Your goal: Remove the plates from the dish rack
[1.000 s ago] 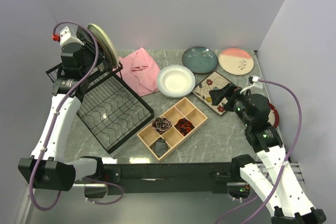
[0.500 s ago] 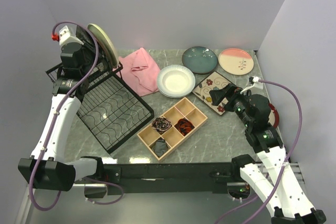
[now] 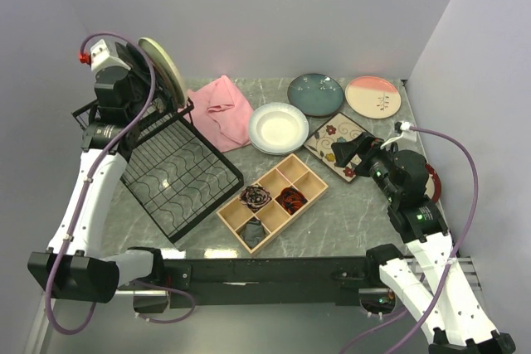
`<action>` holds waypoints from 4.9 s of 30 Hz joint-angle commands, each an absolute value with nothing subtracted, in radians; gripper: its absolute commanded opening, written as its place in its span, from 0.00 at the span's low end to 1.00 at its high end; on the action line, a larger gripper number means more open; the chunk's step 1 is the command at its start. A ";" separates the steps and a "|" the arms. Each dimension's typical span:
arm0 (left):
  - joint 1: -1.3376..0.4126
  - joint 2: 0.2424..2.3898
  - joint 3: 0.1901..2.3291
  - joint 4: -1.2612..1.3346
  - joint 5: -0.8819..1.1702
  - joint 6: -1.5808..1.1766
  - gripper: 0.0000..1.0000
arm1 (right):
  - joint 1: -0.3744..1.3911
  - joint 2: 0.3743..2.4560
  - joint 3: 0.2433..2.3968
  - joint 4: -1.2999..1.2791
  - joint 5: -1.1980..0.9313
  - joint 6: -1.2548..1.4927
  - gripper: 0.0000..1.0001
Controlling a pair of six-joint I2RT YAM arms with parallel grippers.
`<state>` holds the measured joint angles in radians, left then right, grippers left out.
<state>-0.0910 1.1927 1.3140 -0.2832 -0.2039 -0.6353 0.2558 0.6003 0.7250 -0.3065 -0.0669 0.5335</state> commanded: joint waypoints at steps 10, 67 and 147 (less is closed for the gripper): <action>-0.089 1.170 1.448 -0.379 -0.279 -0.462 0.01 | 0.261 0.586 0.726 -0.268 -0.052 0.526 1.00; -0.520 1.042 1.560 -0.345 -0.767 0.057 0.01 | 0.261 0.597 0.722 -0.256 -0.057 0.526 1.00; -1.580 1.422 0.897 0.505 -0.836 0.694 0.26 | 0.121 0.807 0.568 0.092 -0.812 0.941 0.00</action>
